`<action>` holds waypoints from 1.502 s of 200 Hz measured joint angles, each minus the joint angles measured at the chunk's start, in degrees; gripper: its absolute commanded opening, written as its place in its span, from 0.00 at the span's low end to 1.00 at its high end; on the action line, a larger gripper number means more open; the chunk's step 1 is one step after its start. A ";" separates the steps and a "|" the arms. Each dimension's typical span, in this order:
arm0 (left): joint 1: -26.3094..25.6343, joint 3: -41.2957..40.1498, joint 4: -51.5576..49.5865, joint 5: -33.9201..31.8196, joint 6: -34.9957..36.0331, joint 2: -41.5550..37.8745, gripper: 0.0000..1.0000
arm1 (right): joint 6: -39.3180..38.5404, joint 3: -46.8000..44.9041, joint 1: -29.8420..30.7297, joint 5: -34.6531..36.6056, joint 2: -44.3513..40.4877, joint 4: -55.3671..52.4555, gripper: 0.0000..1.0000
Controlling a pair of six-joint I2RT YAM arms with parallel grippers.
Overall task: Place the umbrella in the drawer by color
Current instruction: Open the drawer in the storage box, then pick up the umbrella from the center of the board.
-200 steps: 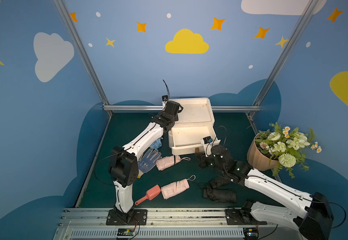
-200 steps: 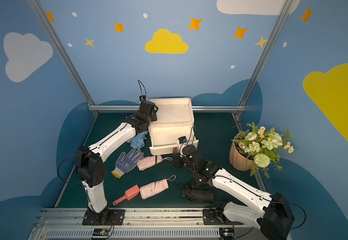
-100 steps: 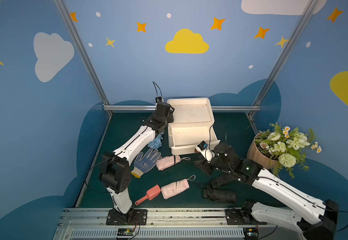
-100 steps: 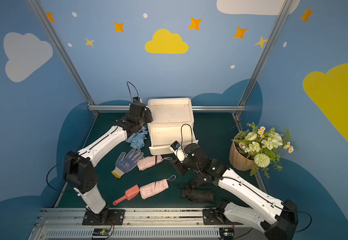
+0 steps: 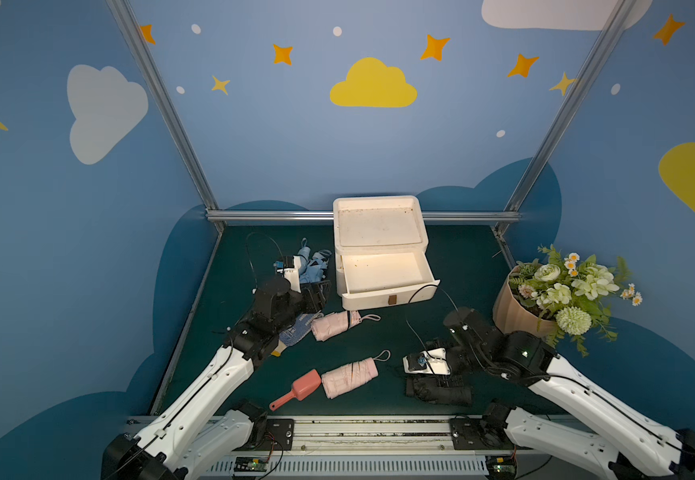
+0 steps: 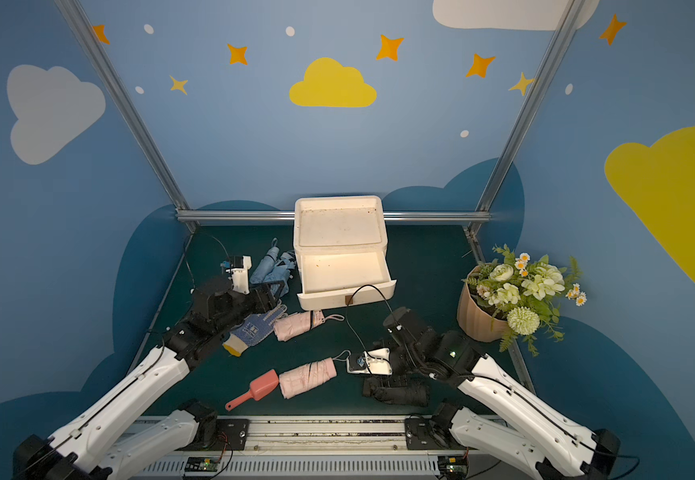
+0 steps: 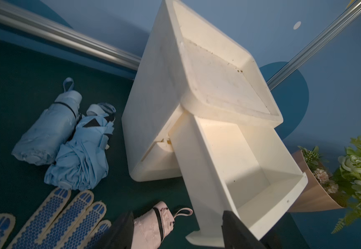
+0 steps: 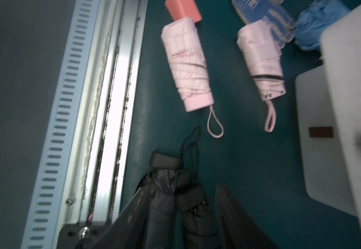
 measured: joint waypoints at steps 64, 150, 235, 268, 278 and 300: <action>-1.27 -10.12 0.11 0.72 -1.79 -17.05 0.74 | -3.58 -7.06 0.48 4.66 5.51 -7.10 0.71; -1.38 -19.47 2.99 -2.10 -1.95 -24.87 0.77 | -1.90 -17.05 1.11 18.88 3.63 -4.81 0.80; -1.38 -19.54 4.09 -3.78 -2.91 -25.33 0.78 | -0.63 -20.52 2.60 22.01 6.19 6.38 0.59; -1.38 -19.93 4.94 -3.32 -3.10 -25.05 0.81 | -1.09 -21.51 3.26 22.32 3.82 8.26 0.19; -1.38 -20.13 5.14 -3.08 -3.13 -24.74 0.81 | -1.09 -21.66 3.48 22.08 2.78 9.11 0.11; -1.38 -20.20 5.20 -2.91 -3.32 -24.22 0.82 | -1.25 -22.38 3.85 22.01 1.49 10.47 0.00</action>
